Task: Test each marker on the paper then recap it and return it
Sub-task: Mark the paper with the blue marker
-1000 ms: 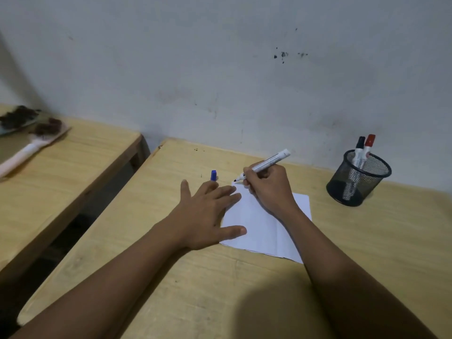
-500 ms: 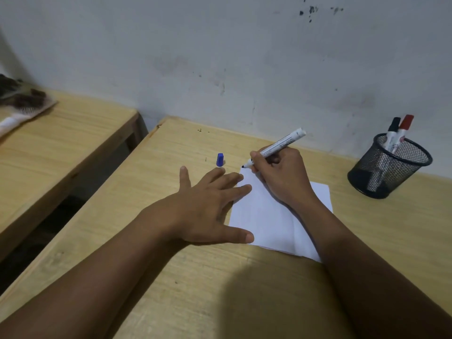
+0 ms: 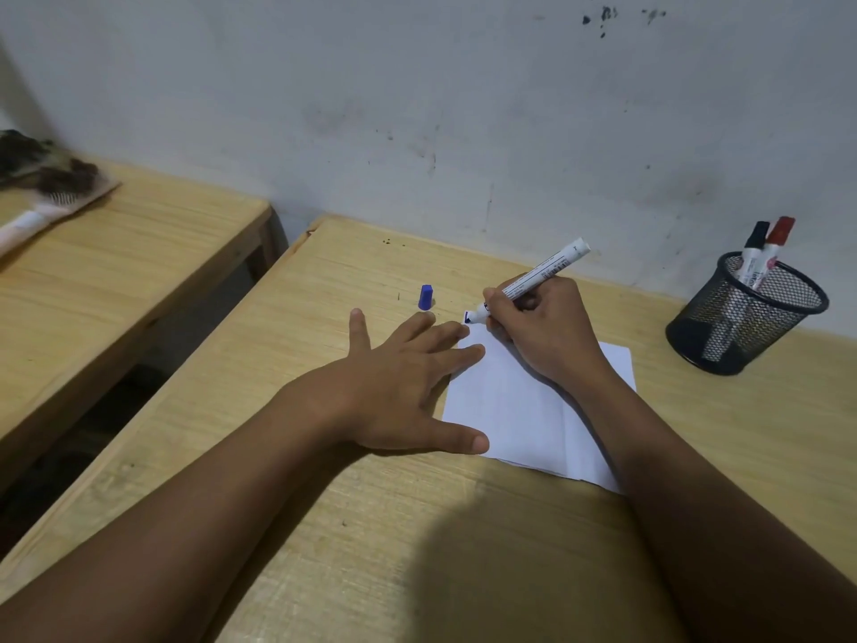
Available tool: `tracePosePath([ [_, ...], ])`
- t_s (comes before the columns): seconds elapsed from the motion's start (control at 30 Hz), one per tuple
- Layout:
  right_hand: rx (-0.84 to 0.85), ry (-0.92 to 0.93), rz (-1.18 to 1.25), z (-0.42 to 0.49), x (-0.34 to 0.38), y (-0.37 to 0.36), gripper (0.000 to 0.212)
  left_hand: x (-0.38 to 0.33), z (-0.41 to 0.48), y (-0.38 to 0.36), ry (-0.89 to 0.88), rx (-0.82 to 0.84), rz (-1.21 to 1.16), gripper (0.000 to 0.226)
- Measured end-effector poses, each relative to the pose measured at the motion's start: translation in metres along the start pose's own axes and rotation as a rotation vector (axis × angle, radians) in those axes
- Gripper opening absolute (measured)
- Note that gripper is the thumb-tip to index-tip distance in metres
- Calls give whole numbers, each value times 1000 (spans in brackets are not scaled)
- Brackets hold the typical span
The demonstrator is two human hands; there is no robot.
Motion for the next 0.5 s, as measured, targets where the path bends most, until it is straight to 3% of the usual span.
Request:
tracePosePath([
  [0.17, 2, -14, 44, -1, 2, -1, 18, 2, 0, 1, -12, -57, -31, 97],
  [0.33, -102, -85, 442, -1, 10, 17, 20, -3, -8, 7, -34, -178, -119, 94],
  [0.4, -145, -72, 524, 1, 17, 31, 20, -4, -13, 14, -46, -320, -220, 83],
  [0.5, -165, -41, 505, 2, 26, 49, 21, 5, -9, 34, -4, -708, -310, 61],
])
Point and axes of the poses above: each hand's wrist, its own z-axis towards the middle knuckle, its own y-axis out of the back of the hand, x = y × z, the point moved 3 cm from there along z, towards the middle knuckle, and after that the axes turned 8 degrees about -z, right-handed, at the moved point
